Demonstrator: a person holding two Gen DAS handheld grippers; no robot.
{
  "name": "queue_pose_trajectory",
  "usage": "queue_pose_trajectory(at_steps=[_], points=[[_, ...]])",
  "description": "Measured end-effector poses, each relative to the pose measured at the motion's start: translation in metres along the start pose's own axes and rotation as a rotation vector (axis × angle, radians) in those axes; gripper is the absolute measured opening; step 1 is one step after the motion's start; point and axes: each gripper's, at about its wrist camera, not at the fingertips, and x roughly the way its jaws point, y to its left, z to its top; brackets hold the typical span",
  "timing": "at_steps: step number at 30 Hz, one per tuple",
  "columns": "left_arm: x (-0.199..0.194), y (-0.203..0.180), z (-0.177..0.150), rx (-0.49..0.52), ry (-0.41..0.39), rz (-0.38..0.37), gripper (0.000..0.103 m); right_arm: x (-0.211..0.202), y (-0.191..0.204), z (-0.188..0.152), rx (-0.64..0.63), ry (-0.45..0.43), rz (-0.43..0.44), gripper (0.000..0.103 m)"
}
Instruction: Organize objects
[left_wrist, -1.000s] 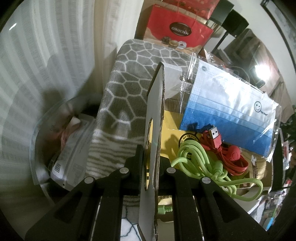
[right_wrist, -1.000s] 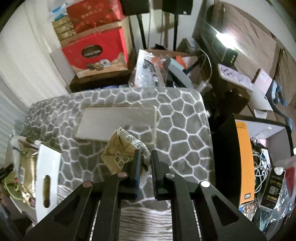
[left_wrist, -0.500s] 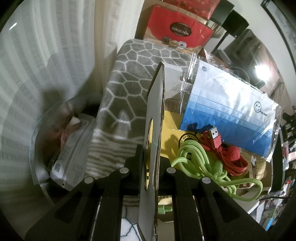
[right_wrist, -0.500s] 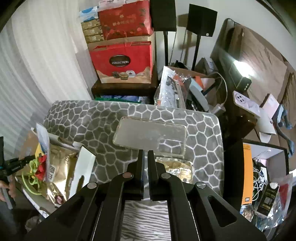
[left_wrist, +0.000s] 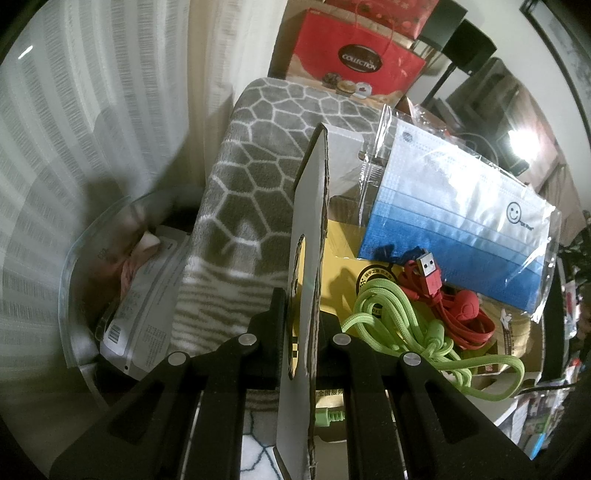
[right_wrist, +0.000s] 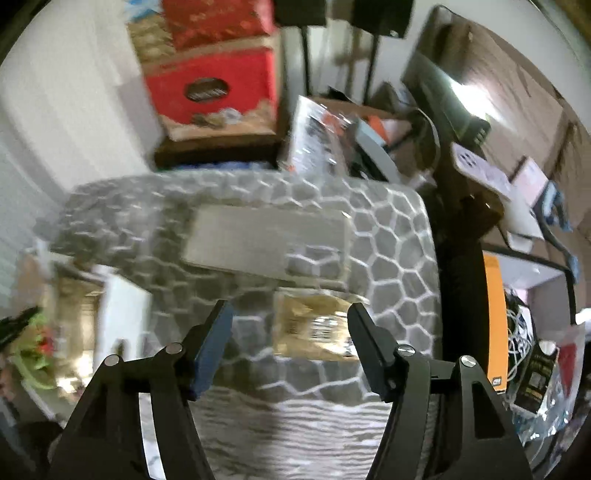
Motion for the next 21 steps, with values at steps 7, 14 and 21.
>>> queue_pose_trajectory(at_steps=[7, 14, 21], points=[[0.0, 0.0, 0.0, 0.0, 0.0, 0.0, 0.009, 0.045, -0.018, -0.007, 0.072, 0.089, -0.062, 0.079], [0.0, 0.0, 0.0, -0.002, -0.001, -0.002, 0.009, 0.058, -0.023, -0.012, 0.093, 0.124, -0.021, 0.075], [0.0, 0.0, 0.0, -0.004, 0.0, -0.004, 0.009, 0.036, -0.022, -0.011, 0.087, 0.072, -0.021, 0.065]])
